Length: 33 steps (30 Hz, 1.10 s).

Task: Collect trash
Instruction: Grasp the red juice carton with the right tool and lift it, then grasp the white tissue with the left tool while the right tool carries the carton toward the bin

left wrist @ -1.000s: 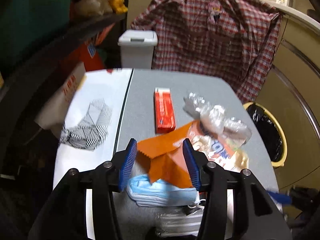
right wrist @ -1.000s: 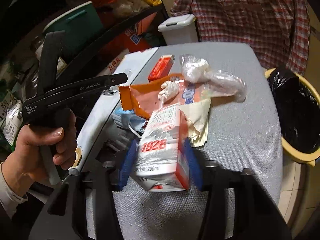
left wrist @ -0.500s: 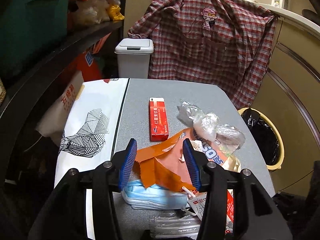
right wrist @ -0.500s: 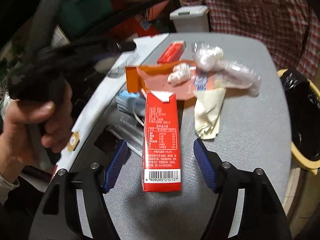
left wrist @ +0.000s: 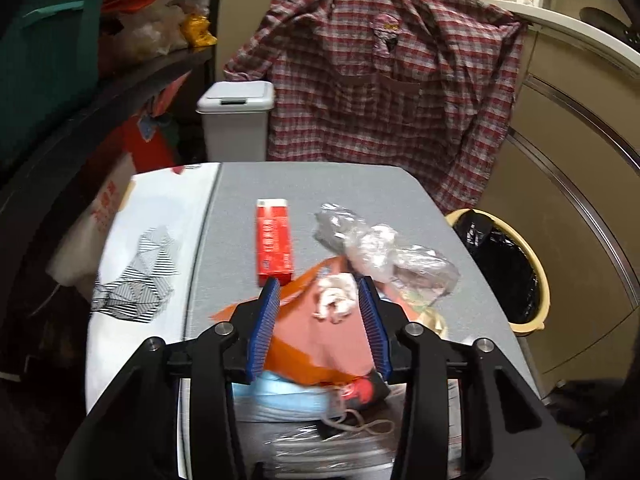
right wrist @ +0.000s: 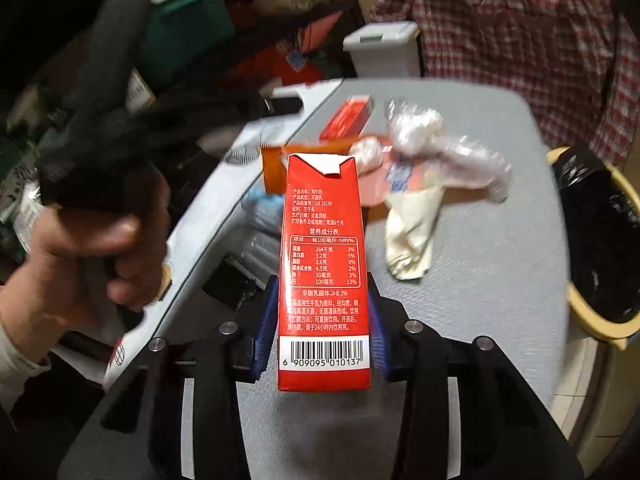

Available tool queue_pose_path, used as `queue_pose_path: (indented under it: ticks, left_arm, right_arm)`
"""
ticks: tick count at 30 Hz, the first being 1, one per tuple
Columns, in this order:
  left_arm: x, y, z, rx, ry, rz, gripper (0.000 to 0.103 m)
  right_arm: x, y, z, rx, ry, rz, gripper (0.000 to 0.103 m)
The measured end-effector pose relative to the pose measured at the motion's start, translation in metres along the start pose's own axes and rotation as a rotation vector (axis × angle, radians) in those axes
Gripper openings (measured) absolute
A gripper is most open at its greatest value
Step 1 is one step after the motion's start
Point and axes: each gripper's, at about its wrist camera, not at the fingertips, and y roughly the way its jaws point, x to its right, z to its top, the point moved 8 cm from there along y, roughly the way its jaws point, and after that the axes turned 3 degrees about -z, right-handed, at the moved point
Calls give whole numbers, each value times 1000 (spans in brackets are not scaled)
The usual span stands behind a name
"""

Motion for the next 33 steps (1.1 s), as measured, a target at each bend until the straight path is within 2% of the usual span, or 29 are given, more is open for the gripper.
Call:
queue_pose_path:
  ticks: [4, 10, 13, 16, 18, 19, 20, 22, 23, 33]
  left_arm:
    - [11, 18, -8, -34, 9, -6, 39]
    - [17, 56, -20, -102, 25, 25, 39]
    - [18, 70, -23, -131, 6, 31, 42]
    - [13, 86, -25, -169, -4, 90, 42]
    - [12, 92, -28, -181, -17, 88, 42]
    - [12, 97, -30, -196, -9, 102, 41]
    - [12, 100, -33, -208, 1, 116, 31]
    - [11, 98, -33, -200, -3, 115, 19]
    - [11, 96, -32, -194, -3, 112, 17]
    - [21, 53, -7, -87, -29, 79, 15]
  right_arm:
    - [23, -24, 8, 54, 17, -40, 41]
    - [61, -44, 14, 95, 65, -90, 41]
    - [73, -47, 16, 104, 81, -99, 41]
    - [81, -45, 16, 103, 93, -96, 41]
    - [84, -43, 16, 102, 96, -94, 41]
    - [86, -42, 16, 102, 95, -95, 41]
    - [87, -42, 16, 101, 95, -96, 41]
    - [89, -41, 17, 103, 97, -97, 41]
    - [90, -41, 18, 104, 97, -96, 41]
    - [104, -53, 34, 163, 115, -125, 41]
